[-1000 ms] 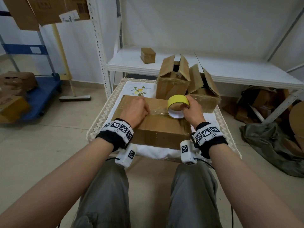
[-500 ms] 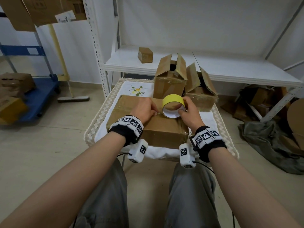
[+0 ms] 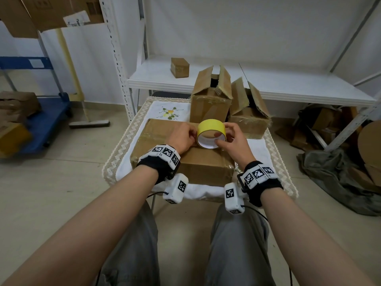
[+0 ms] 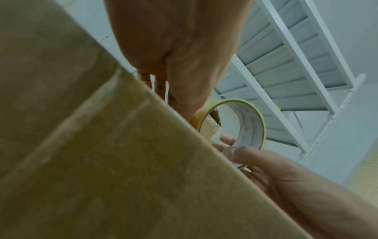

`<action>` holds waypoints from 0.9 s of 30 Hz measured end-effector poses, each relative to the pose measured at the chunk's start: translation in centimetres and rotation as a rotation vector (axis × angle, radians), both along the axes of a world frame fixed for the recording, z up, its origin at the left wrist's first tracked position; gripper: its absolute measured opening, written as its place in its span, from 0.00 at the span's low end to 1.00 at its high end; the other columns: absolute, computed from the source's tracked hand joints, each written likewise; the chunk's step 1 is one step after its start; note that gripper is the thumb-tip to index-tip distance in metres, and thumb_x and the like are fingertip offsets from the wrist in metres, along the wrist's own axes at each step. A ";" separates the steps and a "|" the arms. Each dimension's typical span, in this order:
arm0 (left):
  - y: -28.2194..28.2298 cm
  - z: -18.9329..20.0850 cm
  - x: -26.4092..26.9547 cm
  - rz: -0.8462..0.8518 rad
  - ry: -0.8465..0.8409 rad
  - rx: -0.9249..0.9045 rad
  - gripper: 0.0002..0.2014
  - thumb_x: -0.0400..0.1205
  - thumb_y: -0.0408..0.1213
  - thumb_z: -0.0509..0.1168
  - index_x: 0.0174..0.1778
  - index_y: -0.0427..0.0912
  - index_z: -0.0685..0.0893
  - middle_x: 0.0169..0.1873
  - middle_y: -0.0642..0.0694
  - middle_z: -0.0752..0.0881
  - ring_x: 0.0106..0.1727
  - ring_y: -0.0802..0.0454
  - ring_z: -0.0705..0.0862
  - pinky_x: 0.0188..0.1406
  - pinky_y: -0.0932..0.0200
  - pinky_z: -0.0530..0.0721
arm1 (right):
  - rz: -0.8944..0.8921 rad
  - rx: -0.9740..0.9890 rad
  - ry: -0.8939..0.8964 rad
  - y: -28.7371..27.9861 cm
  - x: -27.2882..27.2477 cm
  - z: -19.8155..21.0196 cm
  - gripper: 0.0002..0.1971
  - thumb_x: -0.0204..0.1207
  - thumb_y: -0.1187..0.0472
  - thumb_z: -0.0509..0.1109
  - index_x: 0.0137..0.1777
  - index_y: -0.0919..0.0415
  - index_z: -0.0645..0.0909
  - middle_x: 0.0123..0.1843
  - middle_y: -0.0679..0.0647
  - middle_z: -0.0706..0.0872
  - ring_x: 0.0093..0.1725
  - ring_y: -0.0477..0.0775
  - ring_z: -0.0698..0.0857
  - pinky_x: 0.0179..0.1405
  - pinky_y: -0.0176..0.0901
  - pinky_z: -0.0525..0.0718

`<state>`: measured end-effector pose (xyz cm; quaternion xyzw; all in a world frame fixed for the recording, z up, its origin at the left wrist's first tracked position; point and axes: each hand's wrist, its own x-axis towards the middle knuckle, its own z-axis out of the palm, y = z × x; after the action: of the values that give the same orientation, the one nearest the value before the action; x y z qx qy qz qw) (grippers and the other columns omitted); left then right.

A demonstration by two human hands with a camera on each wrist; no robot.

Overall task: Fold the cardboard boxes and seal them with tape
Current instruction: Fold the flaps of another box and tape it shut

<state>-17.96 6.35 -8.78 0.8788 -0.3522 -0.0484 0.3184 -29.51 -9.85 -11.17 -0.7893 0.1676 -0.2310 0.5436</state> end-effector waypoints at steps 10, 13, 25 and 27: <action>0.1 -1.5 0.5 0.017 0.038 -0.060 0.10 0.77 0.26 0.66 0.37 0.46 0.84 0.35 0.43 0.86 0.42 0.42 0.85 0.50 0.44 0.86 | 0.078 -0.085 0.006 -0.3 -0.3 0.2 0.26 0.78 0.71 0.73 0.76 0.59 0.78 0.67 0.54 0.86 0.67 0.52 0.82 0.71 0.47 0.80; 0.2 -1.5 0.5 0.031 0.070 -0.080 0.11 0.77 0.27 0.70 0.36 0.50 0.83 0.32 0.49 0.84 0.39 0.48 0.82 0.49 0.47 0.85 | 0.061 -0.085 -0.032 -0.1 -0.3 0.4 0.27 0.79 0.76 0.69 0.77 0.59 0.79 0.70 0.53 0.84 0.70 0.50 0.81 0.74 0.45 0.78; 0.3 -1.0 -0.3 -0.001 0.161 -0.096 0.05 0.78 0.33 0.75 0.44 0.48 0.91 0.37 0.54 0.87 0.39 0.62 0.81 0.46 0.61 0.80 | -0.305 0.022 -0.180 -3.3 -1.9 1.4 0.36 0.69 0.82 0.57 0.56 0.40 0.90 0.66 0.55 0.85 0.68 0.51 0.83 0.71 0.59 0.82; -0.3 -0.3 -0.9 -0.024 0.147 -0.074 0.07 0.81 0.29 0.72 0.45 0.45 0.92 0.42 0.53 0.88 0.43 0.62 0.80 0.49 0.63 0.78 | -0.308 0.043 -0.169 -3.0 -1.8 1.8 0.34 0.71 0.81 0.56 0.54 0.40 0.88 0.66 0.54 0.85 0.69 0.53 0.82 0.69 0.59 0.84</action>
<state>-18.83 6.03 -9.07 0.8563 -0.3397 -0.1035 0.3751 -31.30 -12.82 -9.41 -0.7203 0.2452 -0.3736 0.5305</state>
